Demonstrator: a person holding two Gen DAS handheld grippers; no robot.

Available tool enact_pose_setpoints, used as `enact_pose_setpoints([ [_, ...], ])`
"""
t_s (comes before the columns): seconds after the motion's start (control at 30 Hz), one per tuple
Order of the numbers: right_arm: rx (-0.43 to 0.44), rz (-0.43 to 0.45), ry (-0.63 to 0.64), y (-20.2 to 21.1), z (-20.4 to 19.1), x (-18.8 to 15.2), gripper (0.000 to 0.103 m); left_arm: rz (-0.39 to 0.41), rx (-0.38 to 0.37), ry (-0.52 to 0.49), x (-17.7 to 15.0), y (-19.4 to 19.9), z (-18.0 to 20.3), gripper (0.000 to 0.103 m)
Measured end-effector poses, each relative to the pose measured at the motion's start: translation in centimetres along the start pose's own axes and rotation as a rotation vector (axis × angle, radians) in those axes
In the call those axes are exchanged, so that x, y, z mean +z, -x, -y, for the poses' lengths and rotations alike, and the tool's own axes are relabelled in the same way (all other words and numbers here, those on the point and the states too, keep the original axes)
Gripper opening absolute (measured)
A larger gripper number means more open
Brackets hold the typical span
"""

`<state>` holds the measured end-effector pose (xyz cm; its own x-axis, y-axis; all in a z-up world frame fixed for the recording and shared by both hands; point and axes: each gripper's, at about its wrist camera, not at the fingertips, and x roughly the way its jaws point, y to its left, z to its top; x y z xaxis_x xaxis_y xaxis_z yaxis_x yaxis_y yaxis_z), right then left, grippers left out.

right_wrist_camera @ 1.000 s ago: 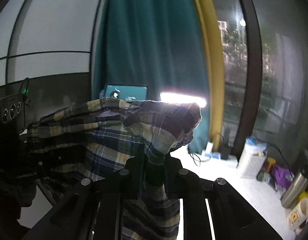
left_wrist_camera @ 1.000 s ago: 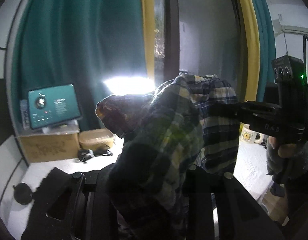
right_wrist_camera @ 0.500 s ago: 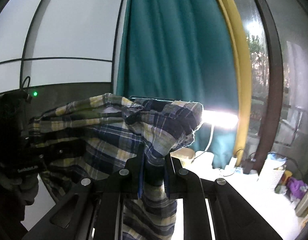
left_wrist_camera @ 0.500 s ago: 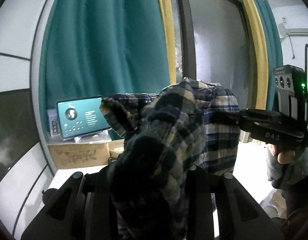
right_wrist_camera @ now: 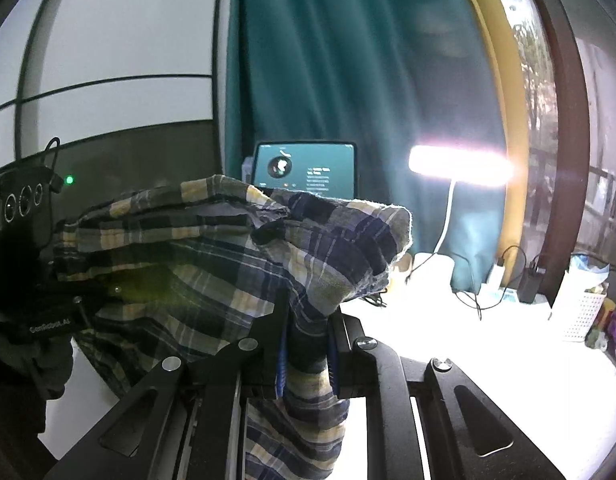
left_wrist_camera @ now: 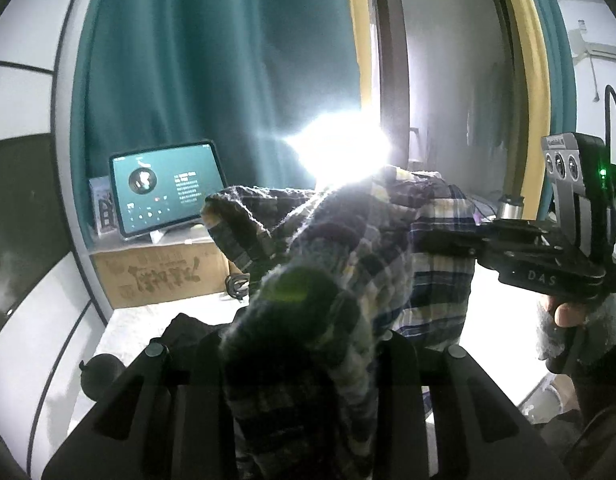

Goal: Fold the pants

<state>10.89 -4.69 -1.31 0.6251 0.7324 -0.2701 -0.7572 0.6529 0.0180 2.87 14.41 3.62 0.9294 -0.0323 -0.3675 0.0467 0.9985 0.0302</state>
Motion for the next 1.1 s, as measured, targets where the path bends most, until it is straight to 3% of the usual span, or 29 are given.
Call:
enact_pose_setpoints([
  [0.5, -0.014, -0.116, -0.066, -6.5, 4.6, -1.0, 0.016, -0.104, -0.011, 0.014, -0.3, -6.8, -1.1, 0.028],
  [1.1, 0.033, -0.226, -0.147, -13.7, 9.1, -2.5, 0.016, -0.229, 0.021, 0.029, -0.9, -13.7, -2.9, 0.028],
])
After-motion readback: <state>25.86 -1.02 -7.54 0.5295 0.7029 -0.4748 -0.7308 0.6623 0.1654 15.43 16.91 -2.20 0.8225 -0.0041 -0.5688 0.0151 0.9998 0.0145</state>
